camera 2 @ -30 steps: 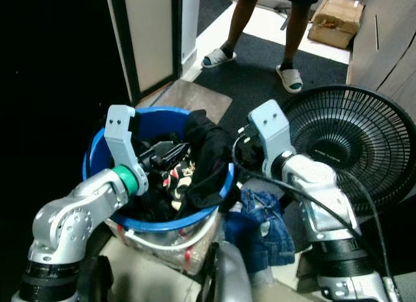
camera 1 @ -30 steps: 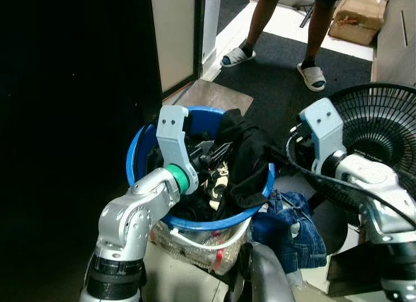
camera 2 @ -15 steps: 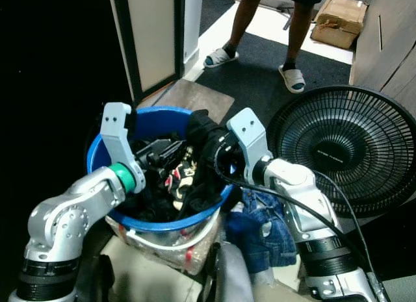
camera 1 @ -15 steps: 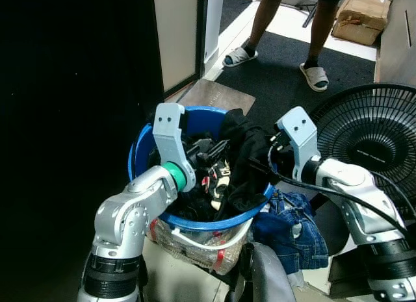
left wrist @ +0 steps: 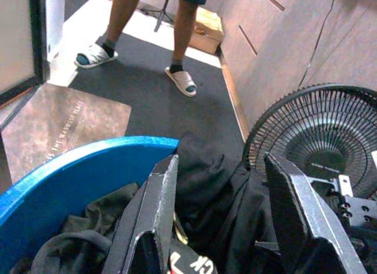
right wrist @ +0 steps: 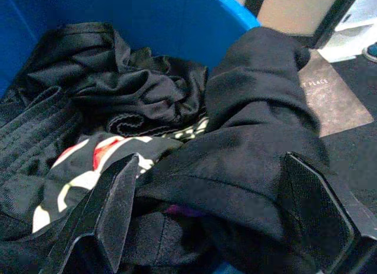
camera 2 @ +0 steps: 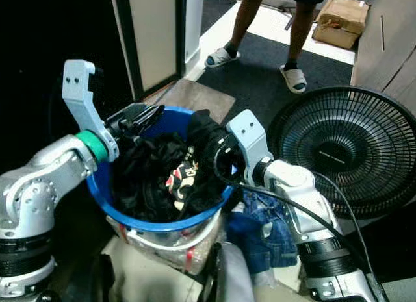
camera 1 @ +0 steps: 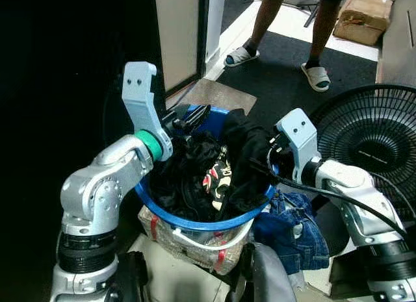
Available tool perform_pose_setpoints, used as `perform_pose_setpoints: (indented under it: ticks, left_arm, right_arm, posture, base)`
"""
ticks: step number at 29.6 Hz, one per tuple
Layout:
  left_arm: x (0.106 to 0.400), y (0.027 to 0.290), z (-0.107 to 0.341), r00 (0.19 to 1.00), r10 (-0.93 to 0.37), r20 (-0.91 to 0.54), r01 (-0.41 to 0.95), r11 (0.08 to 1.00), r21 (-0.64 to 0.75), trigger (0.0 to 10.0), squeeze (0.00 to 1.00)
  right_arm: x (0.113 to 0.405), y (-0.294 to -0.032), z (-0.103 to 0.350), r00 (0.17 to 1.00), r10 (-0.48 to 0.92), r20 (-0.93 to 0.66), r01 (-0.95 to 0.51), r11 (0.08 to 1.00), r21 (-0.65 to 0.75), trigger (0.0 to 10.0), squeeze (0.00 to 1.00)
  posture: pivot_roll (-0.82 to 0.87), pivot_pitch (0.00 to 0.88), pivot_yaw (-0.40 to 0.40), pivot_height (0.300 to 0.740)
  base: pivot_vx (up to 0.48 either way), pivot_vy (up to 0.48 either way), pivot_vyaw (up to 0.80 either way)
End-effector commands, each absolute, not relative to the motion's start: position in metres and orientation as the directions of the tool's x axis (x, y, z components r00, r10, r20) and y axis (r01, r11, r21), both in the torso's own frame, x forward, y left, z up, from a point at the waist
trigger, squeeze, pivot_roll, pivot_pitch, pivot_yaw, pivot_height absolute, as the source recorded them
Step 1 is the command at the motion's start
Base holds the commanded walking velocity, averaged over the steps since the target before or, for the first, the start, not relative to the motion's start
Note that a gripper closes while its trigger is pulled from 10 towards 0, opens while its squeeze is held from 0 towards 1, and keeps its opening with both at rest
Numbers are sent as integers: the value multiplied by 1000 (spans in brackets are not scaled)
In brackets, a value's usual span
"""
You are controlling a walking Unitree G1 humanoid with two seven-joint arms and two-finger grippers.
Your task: Clothes washing
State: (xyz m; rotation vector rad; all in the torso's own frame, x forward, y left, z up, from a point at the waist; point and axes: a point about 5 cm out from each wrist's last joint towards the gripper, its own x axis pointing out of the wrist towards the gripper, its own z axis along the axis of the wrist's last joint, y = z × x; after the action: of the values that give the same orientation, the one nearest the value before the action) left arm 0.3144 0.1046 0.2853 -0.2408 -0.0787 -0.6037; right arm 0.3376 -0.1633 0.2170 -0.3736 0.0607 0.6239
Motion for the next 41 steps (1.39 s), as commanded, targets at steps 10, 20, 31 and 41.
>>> perform_pose_setpoints:
  ticks: [10, 20, 31, 41]
  left_arm:
    - [308, 97, 272, 804, -586, 102, 592, 773, -228, 10000, 0]
    - [307, 98, 270, 805, -585, 97, 589, 772, -240, 10000, 0]
    - [309, 97, 270, 804, -588, 89, 590, 770, -244, 10000, 0]
    - [309, 98, 270, 806, -585, 86, 587, 772, -245, 10000, 0]
  right_arm:
    - [331, -162, 197, 787, 571, -234, -617, 737, -276, 6000, 0]
    - [332, -175, 187, 821, 513, -250, -565, 793, -227, 0, 0]
    - [334, -182, 198, 864, 478, -157, -500, 850, -166, 0, 0]
    - [335, -181, 220, 895, 446, 33, -436, 886, -161, 0, 0]
  posture:
    - [48, 230, 6, 561]
    - [48, 238, 7, 561]
    - [46, 242, 16, 561]
    - [48, 242, 22, 561]
  base:
    - [0, 0, 0]
    - [0, 0, 0]
    - [0, 0, 0]
    - [0, 0, 0]
